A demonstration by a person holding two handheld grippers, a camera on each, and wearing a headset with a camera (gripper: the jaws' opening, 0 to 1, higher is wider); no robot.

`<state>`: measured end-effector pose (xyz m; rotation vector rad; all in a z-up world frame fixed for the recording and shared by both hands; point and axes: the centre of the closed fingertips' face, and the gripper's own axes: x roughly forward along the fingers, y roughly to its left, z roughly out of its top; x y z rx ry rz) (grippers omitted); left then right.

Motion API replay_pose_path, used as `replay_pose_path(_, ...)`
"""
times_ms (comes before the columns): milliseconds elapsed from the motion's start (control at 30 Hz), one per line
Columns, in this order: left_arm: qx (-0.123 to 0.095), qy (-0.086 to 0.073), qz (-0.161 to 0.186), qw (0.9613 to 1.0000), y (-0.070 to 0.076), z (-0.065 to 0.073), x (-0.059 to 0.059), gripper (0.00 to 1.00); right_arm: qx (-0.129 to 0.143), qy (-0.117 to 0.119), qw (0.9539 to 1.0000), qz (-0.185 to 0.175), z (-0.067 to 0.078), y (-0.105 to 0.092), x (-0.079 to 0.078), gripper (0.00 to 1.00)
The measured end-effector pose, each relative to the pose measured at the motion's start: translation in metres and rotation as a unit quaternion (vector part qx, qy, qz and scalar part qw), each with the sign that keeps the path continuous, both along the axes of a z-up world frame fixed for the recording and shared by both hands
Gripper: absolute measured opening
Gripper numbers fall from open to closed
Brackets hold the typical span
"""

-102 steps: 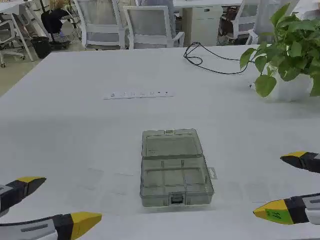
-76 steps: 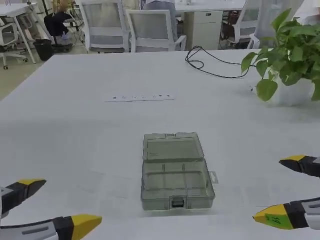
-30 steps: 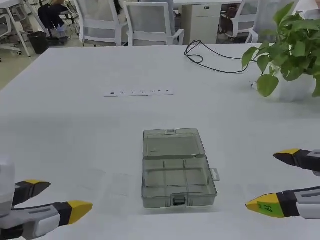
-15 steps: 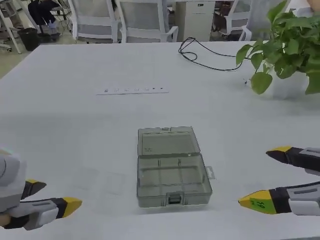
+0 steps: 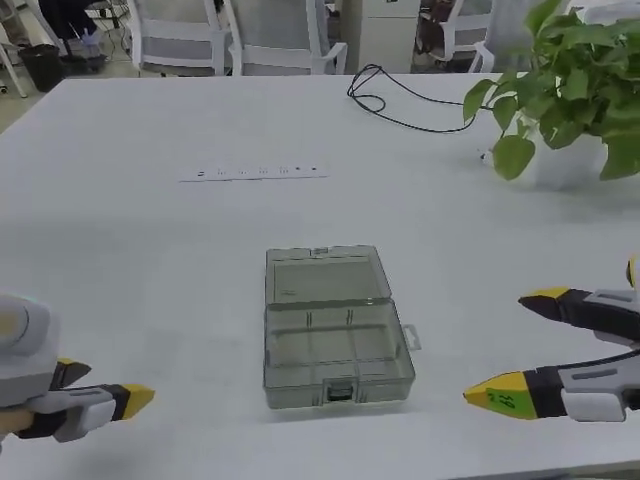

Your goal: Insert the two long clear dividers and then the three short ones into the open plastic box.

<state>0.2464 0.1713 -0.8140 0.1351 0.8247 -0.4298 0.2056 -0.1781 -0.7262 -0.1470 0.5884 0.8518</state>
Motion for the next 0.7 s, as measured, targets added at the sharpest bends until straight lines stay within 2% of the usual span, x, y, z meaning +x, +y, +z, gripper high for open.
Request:
replay_pose_path(100,0.011,0.003,0.000,0.9999,0.001,-0.006,0.002,0.48,0.000,0.001,1.0000,-0.001,-0.001,0.001,0.001,0.94)
replay_pose_path(233,0.007,0.004,0.002,1.0000,-0.001,-0.012,0.006,0.46,0.000,0.005,1.0000,0.000,-0.004,0.002,0.001,0.93)
replay_pose_path(467,0.023,0.007,-0.001,0.9997,-0.001,-0.020,0.010,0.42,0.001,0.006,1.0000,0.000,-0.006,0.004,0.002,0.93)
replay_pose_path(633,0.031,0.022,-0.005,0.9993,0.000,-0.029,0.010,0.40,0.001,0.004,1.0000,-0.002,-0.005,0.005,0.004,0.92)
replay_pose_path(700,0.035,0.019,-0.009,0.9992,0.000,-0.029,0.011,0.39,0.001,0.003,1.0000,-0.003,-0.004,0.005,0.005,0.92)
